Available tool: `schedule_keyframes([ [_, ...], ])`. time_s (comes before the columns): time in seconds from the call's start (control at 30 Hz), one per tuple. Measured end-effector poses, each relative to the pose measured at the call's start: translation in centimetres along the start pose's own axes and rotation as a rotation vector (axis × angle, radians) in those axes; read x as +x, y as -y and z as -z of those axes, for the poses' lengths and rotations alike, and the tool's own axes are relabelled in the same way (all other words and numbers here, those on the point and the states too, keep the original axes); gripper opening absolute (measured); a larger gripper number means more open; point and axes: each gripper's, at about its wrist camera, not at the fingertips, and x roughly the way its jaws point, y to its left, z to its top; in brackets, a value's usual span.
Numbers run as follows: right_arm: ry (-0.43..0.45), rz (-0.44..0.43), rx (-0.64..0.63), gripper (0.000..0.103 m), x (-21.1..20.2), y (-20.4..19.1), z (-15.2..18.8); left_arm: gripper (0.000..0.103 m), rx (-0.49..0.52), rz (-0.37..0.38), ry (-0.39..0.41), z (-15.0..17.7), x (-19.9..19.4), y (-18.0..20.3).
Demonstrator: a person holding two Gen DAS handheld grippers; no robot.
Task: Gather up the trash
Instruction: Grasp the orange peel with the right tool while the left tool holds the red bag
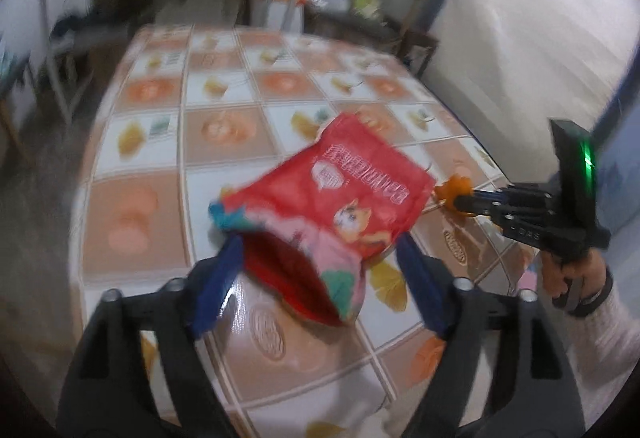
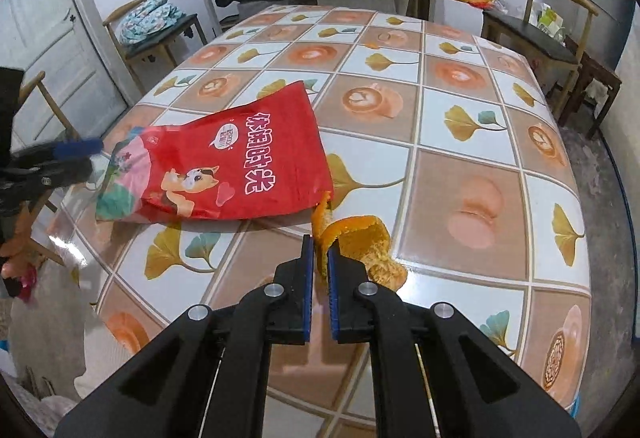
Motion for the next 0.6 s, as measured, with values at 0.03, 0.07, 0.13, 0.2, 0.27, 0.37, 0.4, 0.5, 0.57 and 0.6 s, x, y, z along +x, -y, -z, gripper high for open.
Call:
schedule_keyframes([
  [0.03, 0.003, -0.004, 0.000, 0.026, 0.1, 0.0, -0.1, 0.082, 0.035, 0.004, 0.001, -0.3, 0.1, 0.4],
  [0.07, 0.010, -0.007, -0.002, 0.032, 0.1, 0.0, -0.2, 0.083, 0.089, 0.002, -0.007, -0.6, 0.5, 1.0],
  [0.13, 0.015, -0.011, -0.017, 0.045, 0.2, -0.3, -0.2, 0.083, 0.168, -0.005, -0.033, -1.3, 1.7, 2.2],
  [0.2, 0.021, -0.007, -0.044, 0.050, 0.3, -0.7, -0.3, 0.083, 0.230, 0.001, -0.058, -1.6, 2.9, 3.1],
  [0.27, 0.023, 0.007, -0.063, 0.051, 0.7, -1.0, -0.2, 0.083, 0.291, -0.007, -0.086, -1.5, 4.0, 3.9],
  [0.37, 0.019, 0.019, -0.073, 0.051, 1.3, -0.8, -0.2, 0.082, 0.374, -0.036, -0.145, -1.1, 6.0, 5.2],
  [0.4, 0.018, 0.019, -0.072, 0.051, 1.4, -0.7, -0.2, 0.082, 0.399, -0.049, -0.162, -0.8, 6.5, 5.6],
  [0.5, 0.020, 0.010, -0.069, 0.051, 1.6, -0.4, 0.0, 0.077, 0.471, -0.106, -0.189, 0.2, 7.5, 6.4],
  [0.57, 0.023, 0.009, -0.074, 0.051, 1.6, -0.3, 0.1, 0.069, 0.506, -0.145, -0.193, 0.6, 8.0, 6.7],
  [0.6, 0.024, 0.010, -0.079, 0.051, 1.6, -0.3, 0.2, 0.065, 0.515, -0.164, -0.197, 0.7, 8.3, 6.7],
])
